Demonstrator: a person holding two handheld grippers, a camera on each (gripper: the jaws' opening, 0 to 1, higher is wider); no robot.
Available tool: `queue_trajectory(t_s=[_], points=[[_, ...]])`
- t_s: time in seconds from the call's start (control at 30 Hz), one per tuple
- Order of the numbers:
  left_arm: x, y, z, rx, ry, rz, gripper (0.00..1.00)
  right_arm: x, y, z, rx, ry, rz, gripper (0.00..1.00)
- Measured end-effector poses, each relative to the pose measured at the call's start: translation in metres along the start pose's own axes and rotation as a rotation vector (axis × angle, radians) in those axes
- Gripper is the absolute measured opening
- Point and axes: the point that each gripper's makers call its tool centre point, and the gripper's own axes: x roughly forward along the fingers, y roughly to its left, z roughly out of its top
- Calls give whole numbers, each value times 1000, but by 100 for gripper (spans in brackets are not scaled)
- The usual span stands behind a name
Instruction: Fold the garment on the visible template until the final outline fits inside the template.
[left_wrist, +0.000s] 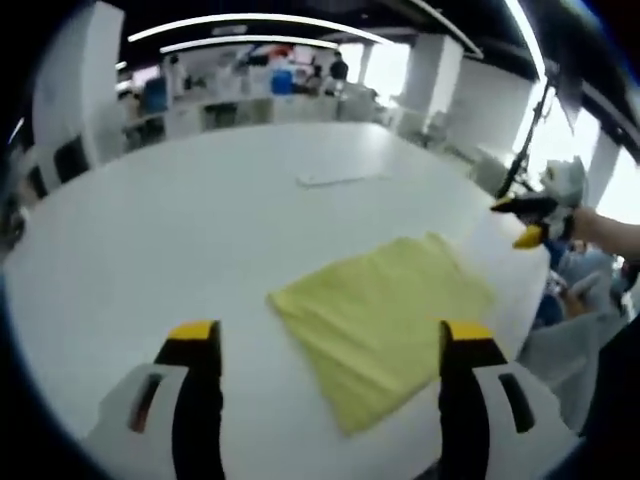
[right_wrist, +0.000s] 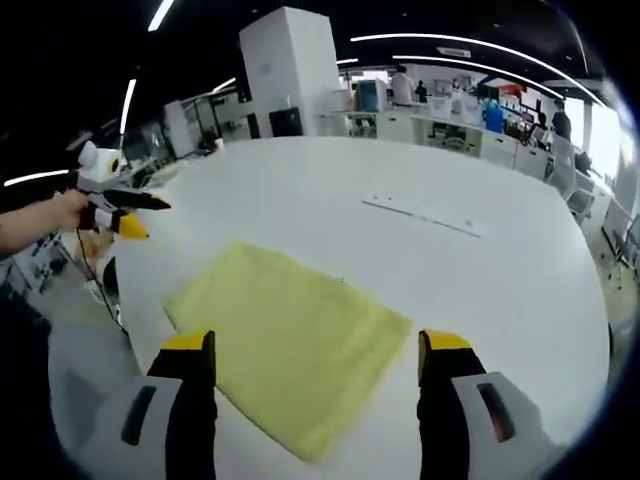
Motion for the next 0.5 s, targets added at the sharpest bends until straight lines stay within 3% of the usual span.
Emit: queue_trajectory(t_s=[0.13,0.23,0.5], points=[[-19,-8,5,43,-20,-8,92,-18,13,6,-30,-31,25,93],[-34,-14,6,56,-33,-20,94,-30,20,2,-95,-10,29,97],[-67,-20,-6,47,-57,-18,96,-72,30,6,-44,-97,18,100]])
